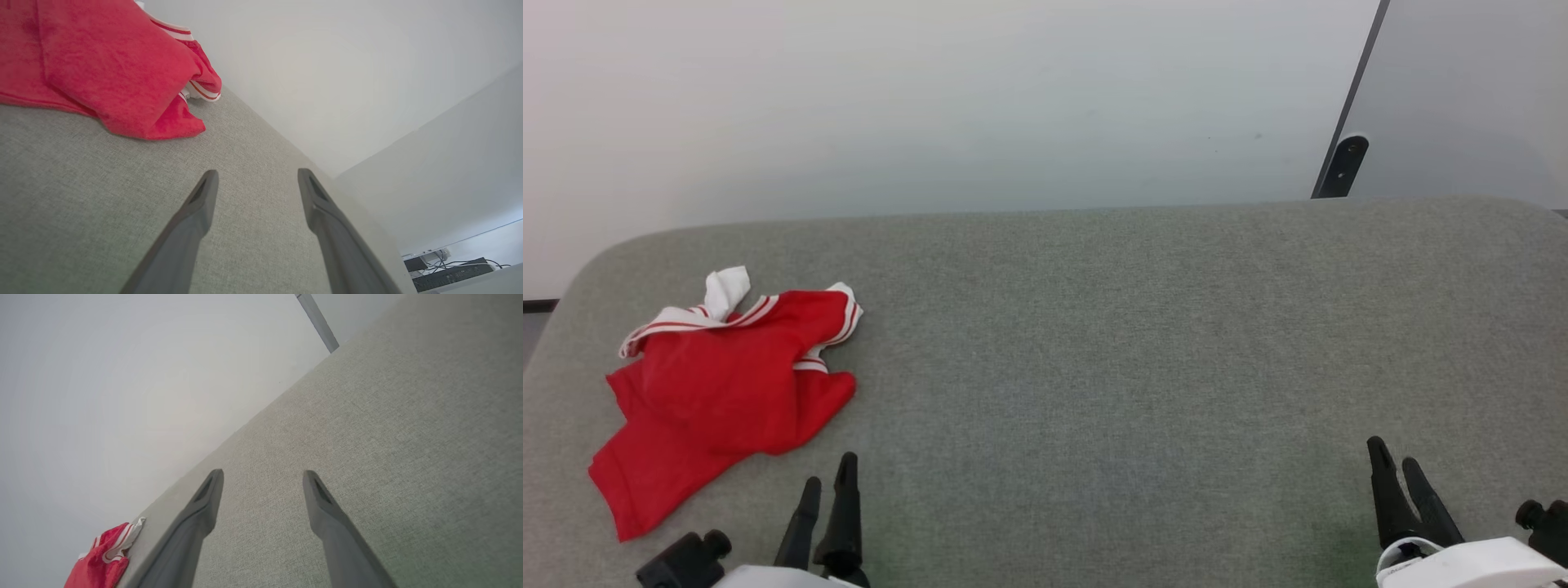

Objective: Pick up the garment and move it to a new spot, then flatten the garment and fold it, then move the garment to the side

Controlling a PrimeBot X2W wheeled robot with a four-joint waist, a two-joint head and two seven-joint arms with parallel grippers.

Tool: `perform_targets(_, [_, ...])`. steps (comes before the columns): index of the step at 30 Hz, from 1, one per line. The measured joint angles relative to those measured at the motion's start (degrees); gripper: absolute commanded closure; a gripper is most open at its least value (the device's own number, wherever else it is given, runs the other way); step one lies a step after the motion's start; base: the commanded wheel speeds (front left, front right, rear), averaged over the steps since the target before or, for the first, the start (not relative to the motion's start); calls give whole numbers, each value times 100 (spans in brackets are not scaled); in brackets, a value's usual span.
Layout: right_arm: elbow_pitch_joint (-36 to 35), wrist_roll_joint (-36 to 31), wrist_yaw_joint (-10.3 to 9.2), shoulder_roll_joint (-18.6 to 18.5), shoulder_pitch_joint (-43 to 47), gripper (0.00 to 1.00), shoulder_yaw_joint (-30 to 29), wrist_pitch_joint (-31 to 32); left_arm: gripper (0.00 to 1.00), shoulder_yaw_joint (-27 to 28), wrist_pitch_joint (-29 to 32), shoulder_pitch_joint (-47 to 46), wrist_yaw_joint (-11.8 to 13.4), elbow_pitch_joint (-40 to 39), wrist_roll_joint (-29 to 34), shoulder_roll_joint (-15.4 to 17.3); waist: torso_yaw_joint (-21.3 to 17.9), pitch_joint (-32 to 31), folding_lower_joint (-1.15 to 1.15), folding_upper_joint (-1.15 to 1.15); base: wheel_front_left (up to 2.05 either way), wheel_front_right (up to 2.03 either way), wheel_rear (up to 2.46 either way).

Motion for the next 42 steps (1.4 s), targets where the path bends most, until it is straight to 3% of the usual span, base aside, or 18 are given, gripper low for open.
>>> perform_targets(15, [-207, -1532, 0, -35, 4, 0, 129, -218, 0, -178, -263, 154, 182, -194, 1226, 40, -10, -2, 0, 0, 0, 0, 0])
perform_targets(42, [-328, -3154, 1, -90, 102, 0, 314, -543, 0, -315, -645, 457, 259, -407, 2724, 71, -29, -10, 0, 0, 0, 0, 0])
